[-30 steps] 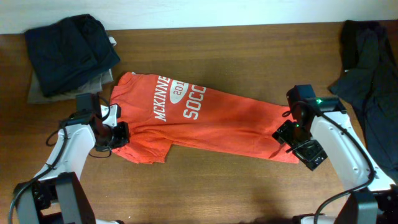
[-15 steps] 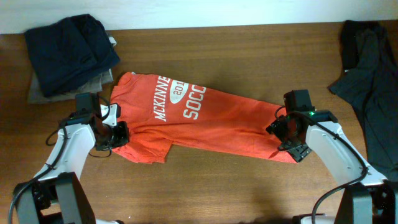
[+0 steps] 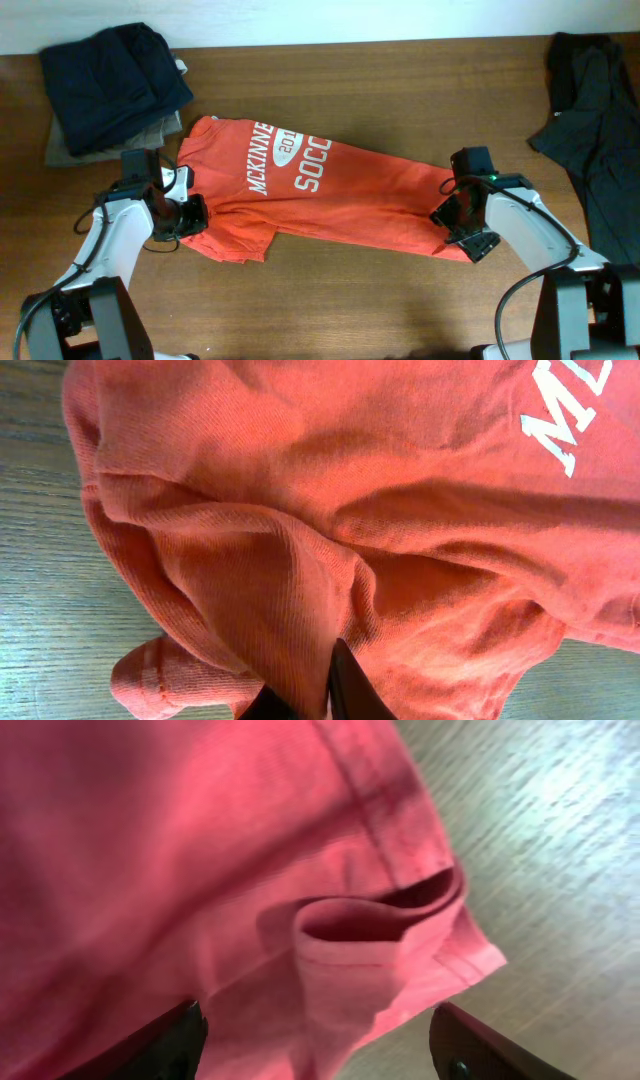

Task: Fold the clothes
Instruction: 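Grasp the shirt's left edge with left gripper, right hem with right gripper, then hold both edges and pull the shirt apart to stretch it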

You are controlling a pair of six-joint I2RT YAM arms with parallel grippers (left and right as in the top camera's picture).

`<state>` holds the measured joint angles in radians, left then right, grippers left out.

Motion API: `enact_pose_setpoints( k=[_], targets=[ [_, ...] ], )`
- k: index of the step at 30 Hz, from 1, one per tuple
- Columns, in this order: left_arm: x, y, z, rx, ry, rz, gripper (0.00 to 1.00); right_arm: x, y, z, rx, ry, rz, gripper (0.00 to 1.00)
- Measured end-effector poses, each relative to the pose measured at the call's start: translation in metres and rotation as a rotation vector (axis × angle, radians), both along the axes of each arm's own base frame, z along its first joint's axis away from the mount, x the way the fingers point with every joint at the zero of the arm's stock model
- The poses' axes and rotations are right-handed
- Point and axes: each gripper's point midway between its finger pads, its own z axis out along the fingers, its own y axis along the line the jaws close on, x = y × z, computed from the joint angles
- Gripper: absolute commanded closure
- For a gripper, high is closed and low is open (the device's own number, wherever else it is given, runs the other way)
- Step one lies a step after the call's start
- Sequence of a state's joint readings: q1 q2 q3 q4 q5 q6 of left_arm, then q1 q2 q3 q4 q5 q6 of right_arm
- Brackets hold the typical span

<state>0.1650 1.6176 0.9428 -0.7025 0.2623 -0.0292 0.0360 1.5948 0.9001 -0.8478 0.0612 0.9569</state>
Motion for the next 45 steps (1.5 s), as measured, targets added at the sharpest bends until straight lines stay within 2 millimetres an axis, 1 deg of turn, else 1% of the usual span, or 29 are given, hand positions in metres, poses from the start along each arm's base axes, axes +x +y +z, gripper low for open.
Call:
enact_pose_setpoints(
  k=[4,7,9,11,16,17,22,25,26,28,32,33,35,37,38,39,42,43,45],
  targets=[
    [0.0,0.0,0.0,0.0,0.0,0.0,0.91,-0.003,-0.014,0.0,-0.003,0.009,-0.053,0.39],
    [0.0,0.0,0.0,0.0,0.0,0.0,0.91,-0.004,-0.026,0.0,-0.005,0.011,-0.095,0.4],
    [0.0,0.0,0.0,0.0,0.0,0.0,0.91,-0.005,-0.029,-0.001,-0.006,0.013,-0.105,0.41],
    [0.0,0.0,0.0,0.0,0.0,0.0,0.91,-0.005,-0.029,-0.001,-0.005,0.014,-0.101,0.44],
    [0.0,0.0,0.0,0.0,-0.001,0.0,0.91,-0.005,-0.028,-0.001,0.003,0.013,-0.097,0.45],
    [0.0,0.0,0.0,0.0,-0.002,0.0,0.91,-0.003,-0.026,-0.001,0.015,0.009,-0.096,0.45],
    [0.001,0.0,0.0,0.001,-0.003,0.0,0.91,0.003,-0.017,-0.001,0.07,-0.017,-0.094,0.51],
    [0.001,0.0,0.0,0.001,-0.003,0.0,0.91,0.002,-0.016,-0.001,0.078,-0.012,-0.094,0.5],
    [0.001,0.0,0.0,0.001,-0.004,0.0,0.91,0.001,-0.016,-0.001,0.078,-0.006,-0.094,0.47],
    [0.001,0.0,0.0,0.001,-0.004,0.0,0.91,-0.002,-0.015,-0.001,0.078,0.003,-0.095,0.45],
    [0.001,0.0,0.0,-0.002,-0.004,-0.001,0.91,-0.01,-0.015,-0.007,0.075,0.029,-0.093,0.47],
    [0.001,-0.001,0.001,-0.008,-0.007,-0.002,0.91,-0.009,-0.016,-0.008,0.07,0.027,-0.092,0.53],
    [0.002,-0.002,0.001,-0.015,-0.01,-0.003,0.91,-0.007,-0.017,-0.009,0.066,0.018,-0.095,0.57],
    [0.002,-0.003,0.001,-0.017,-0.011,-0.004,0.91,-0.005,-0.018,-0.009,0.063,0.013,-0.094,0.58],
    [0.002,-0.003,0.001,-0.018,-0.011,-0.004,0.98,-0.005,-0.018,-0.009,0.062,0.012,-0.093,0.61],
    [0.002,-0.003,0.001,-0.018,-0.011,-0.004,0.99,-0.005,-0.018,-0.009,0.062,0.012,-0.093,0.64],
    [0.002,-0.003,0.001,-0.02,-0.01,-0.001,0.99,-0.004,-0.018,-0.009,0.062,0.009,-0.095,0.8],
    [0.002,-0.003,0.001,-0.021,-0.01,-0.001,0.99,-0.005,-0.018,-0.009,0.06,0.009,-0.092,0.87],
    [0.001,-0.004,0.001,-0.022,-0.006,-0.001,0.99,-0.005,-0.018,-0.009,0.059,0.01,-0.089,0.9]
  ],
)
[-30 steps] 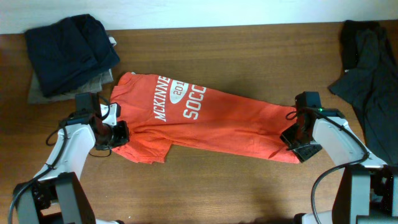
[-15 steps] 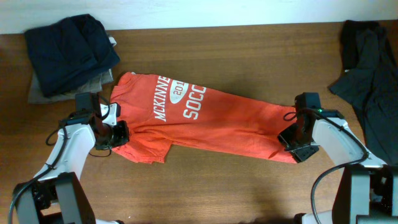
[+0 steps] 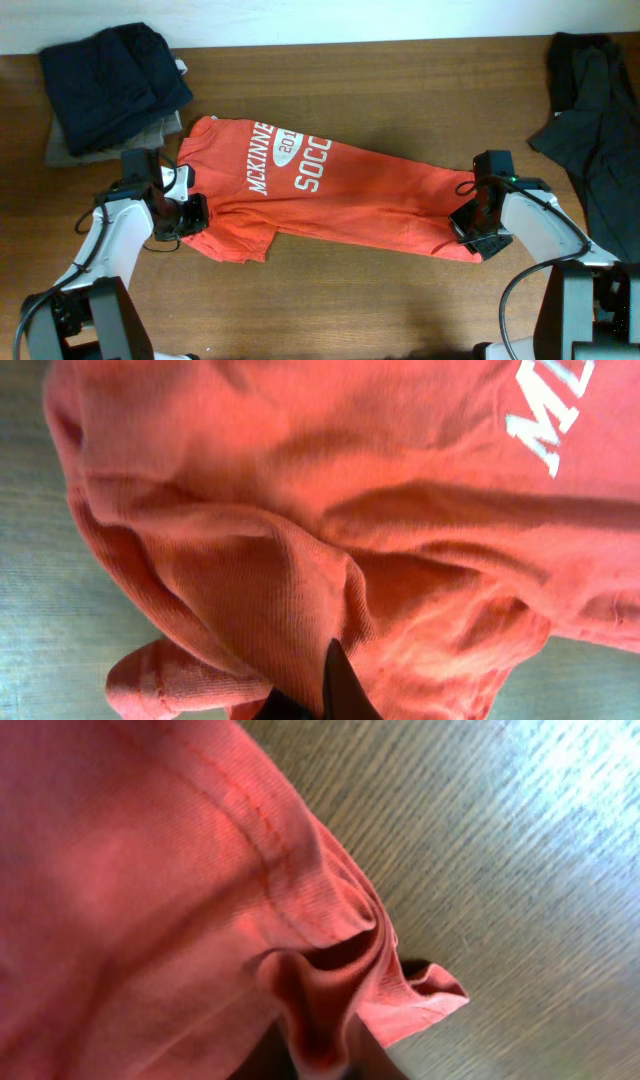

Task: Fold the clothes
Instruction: 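Hold both edges and pull the shirt apart to stretch it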

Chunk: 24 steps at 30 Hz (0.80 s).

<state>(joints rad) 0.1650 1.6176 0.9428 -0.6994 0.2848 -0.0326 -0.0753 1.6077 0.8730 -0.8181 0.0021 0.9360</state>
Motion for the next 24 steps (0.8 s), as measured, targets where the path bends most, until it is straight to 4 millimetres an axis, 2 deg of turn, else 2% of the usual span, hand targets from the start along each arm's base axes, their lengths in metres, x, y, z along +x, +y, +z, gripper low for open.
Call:
enact_pose_setpoints(
  k=[4,7,10,14,17,18,19,24],
  targets=[
    [-0.01,-0.002,0.0,-0.011,0.041,-0.001,0.99,0.0,0.0,0.0,0.0,-0.001,-0.003,0.92],
    [-0.013,-0.004,0.008,-0.014,0.036,-0.001,0.99,0.0,0.0,0.0,0.0,0.001,-0.003,0.92],
    [-0.005,-0.003,0.035,-0.006,-0.052,-0.003,0.99,-0.002,0.0,0.0,0.001,0.007,-0.003,0.93],
    [0.0,-0.003,0.058,0.003,-0.132,-0.005,0.99,0.002,0.0,0.006,0.001,0.004,-0.004,0.96],
    [0.0,-0.003,0.06,0.004,-0.136,-0.005,0.99,0.001,0.0,0.006,0.001,0.009,-0.003,0.96],
    [0.0,-0.003,0.06,0.004,-0.136,-0.005,0.85,0.0,0.0,0.006,0.002,0.013,-0.003,0.96],
    [0.0,-0.003,0.06,0.004,-0.135,-0.005,0.82,0.0,0.0,0.006,0.002,0.013,-0.003,0.96],
    [-0.003,-0.004,0.059,-0.001,-0.12,0.0,0.83,0.002,0.0,0.009,0.002,0.011,-0.002,0.96]
  ],
)
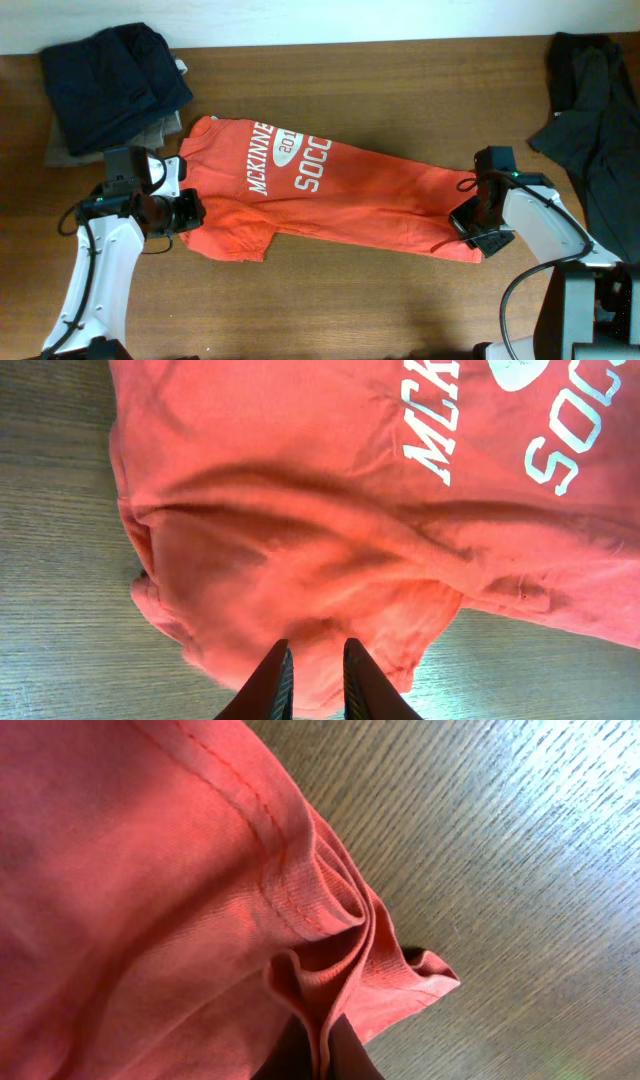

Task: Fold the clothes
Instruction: 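Hold both edges and pull the shirt apart to stretch it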

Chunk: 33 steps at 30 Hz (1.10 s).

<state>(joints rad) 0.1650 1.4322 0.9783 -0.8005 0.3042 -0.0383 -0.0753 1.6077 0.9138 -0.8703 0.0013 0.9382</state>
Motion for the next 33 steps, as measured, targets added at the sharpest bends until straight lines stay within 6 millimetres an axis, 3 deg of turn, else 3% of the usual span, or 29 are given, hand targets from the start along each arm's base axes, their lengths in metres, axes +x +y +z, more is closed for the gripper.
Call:
enact_pose_setpoints(
  k=[2,6,11,20,23,26,29,33],
  targets=[
    [0.0,0.0,0.0,0.0,0.0,0.0,0.9,0.0,0.0,0.0,0.0,0.0,-0.001,0.96],
    [0.0,0.0,0.0,-0.001,0.001,0.004,0.89,0.0,0.0,0.0,0.0,0.0,-0.001,0.96],
    [-0.013,0.011,-0.007,0.061,0.067,0.029,0.62,0.0,0.0,0.0,0.0,-0.001,0.0,0.96],
    [-0.024,0.017,-0.043,0.079,0.217,0.052,0.58,0.0,0.0,0.0,0.0,-0.001,0.0,0.95],
    [-0.023,0.017,-0.053,0.074,0.243,0.053,0.73,0.0,0.0,0.0,0.0,-0.001,0.0,0.95],
    [-0.021,0.016,-0.056,0.07,0.243,0.057,0.79,0.001,0.0,0.0,0.0,-0.002,0.0,0.95],
    [-0.02,0.014,-0.055,0.053,0.242,0.055,0.99,0.002,0.0,0.001,0.0,-0.005,0.0,0.94],
    [-0.023,0.012,-0.055,0.042,0.251,0.051,0.99,0.004,0.0,0.001,-0.001,-0.014,0.0,0.92]
  ],
)
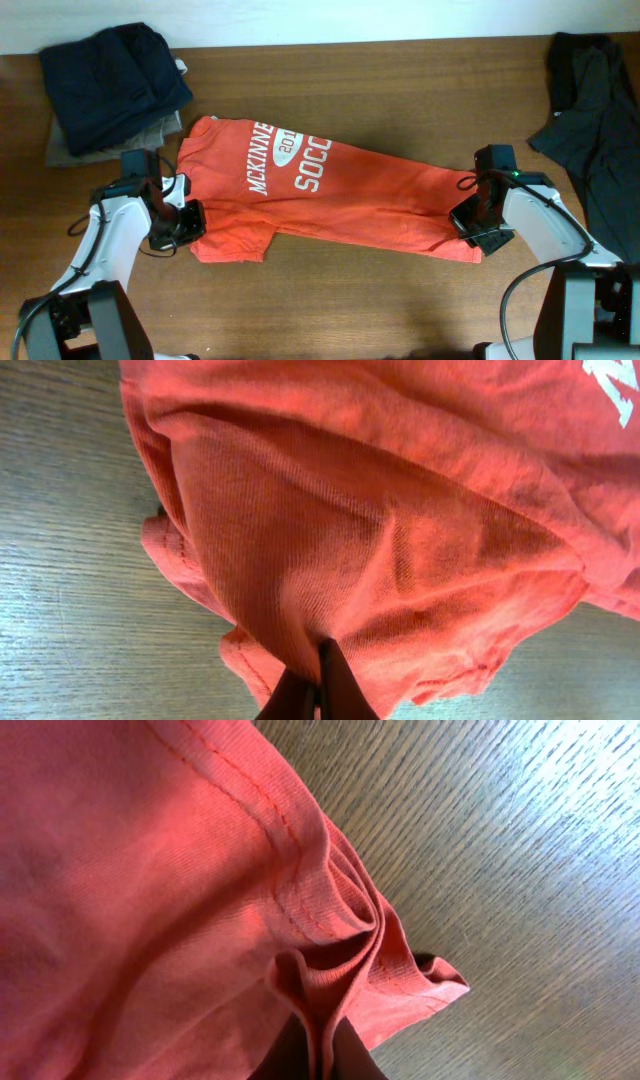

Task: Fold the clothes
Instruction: 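Hold both edges and pull the shirt apart to stretch it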

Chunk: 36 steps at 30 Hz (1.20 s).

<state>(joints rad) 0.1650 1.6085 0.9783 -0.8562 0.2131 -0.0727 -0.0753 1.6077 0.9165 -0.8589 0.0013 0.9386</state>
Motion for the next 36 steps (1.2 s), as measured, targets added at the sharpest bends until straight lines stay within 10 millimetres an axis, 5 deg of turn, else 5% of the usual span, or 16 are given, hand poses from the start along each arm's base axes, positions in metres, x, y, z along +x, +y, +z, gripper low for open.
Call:
enact_pose_setpoints(
  k=[5,13,19,31,36],
  targets=[
    [-0.006,-0.001,0.003,-0.005,0.033,0.0,0.99,0.0,0.0,0.0,0.0,0.0,0.001,0.96],
    [0.017,0.003,0.044,0.016,-0.098,0.0,0.99,0.002,0.0,0.0,-0.001,-0.008,0.004,0.96],
    [0.021,0.0,0.05,0.001,-0.125,-0.001,0.99,0.006,0.0,0.0,-0.002,-0.025,0.005,0.96],
    [0.093,-0.024,0.09,-0.17,-0.468,-0.025,0.99,0.018,0.001,0.006,0.006,-0.065,0.012,0.96],
    [0.104,-0.027,0.104,-0.195,-0.522,-0.032,0.99,0.043,-0.002,0.038,-0.008,-0.179,0.032,0.96]
  ],
)
